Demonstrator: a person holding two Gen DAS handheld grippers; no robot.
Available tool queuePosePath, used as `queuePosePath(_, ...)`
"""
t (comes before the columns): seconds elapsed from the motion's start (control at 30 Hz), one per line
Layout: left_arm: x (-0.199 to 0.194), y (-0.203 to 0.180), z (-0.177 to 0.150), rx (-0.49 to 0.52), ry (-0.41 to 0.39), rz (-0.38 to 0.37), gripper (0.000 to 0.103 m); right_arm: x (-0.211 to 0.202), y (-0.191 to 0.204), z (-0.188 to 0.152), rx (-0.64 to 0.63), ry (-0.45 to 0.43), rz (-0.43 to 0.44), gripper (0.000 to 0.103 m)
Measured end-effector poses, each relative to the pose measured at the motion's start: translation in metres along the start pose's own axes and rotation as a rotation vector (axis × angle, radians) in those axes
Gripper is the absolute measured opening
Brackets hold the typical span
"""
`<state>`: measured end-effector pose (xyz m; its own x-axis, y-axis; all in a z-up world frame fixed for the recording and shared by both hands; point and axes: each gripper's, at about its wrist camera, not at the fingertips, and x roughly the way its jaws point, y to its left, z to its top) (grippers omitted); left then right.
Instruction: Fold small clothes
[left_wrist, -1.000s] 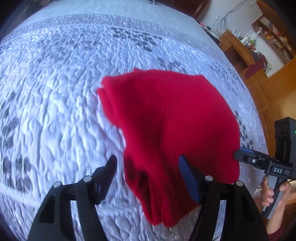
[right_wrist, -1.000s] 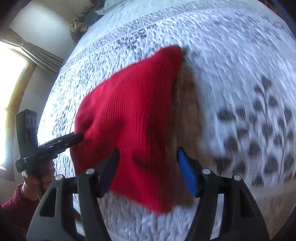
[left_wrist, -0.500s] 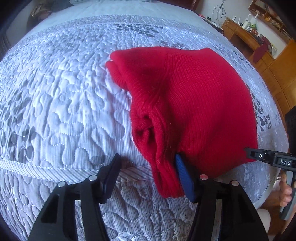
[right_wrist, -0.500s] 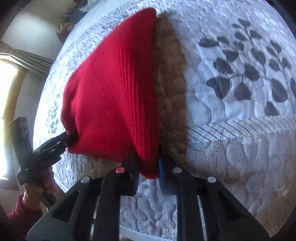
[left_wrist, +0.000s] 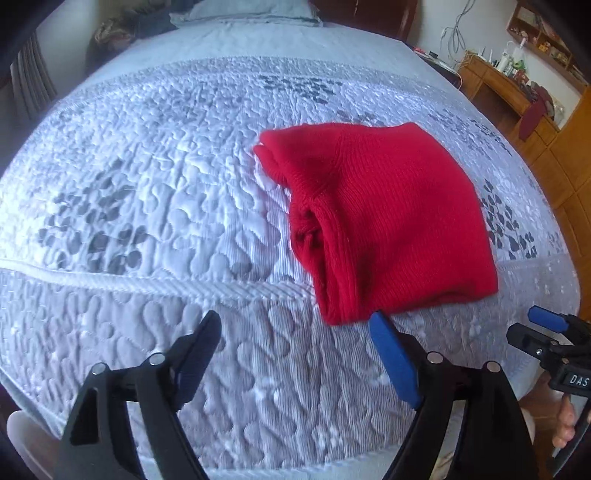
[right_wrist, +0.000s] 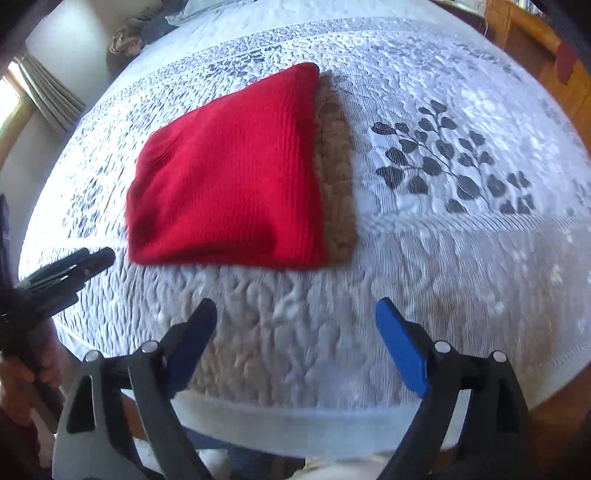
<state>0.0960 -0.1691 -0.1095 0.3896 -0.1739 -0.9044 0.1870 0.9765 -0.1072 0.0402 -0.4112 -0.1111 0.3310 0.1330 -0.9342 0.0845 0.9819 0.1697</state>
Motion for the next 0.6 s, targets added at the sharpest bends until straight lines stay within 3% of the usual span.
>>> queuePosePath(0.33, -0.052, -0.008, -0.023, 0.025, -0.028, 0.052, 0.090, -0.035, 0.018, -0.025, 0.005, -0.028, -0.069, 0.092)
queuePosePath(0.6, -0.072, -0.004, -0.029, 0.037, -0.058, 0.093, 0.090, -0.059, 0.012, -0.025, 0.029, -0.063, -0.054, 0.092)
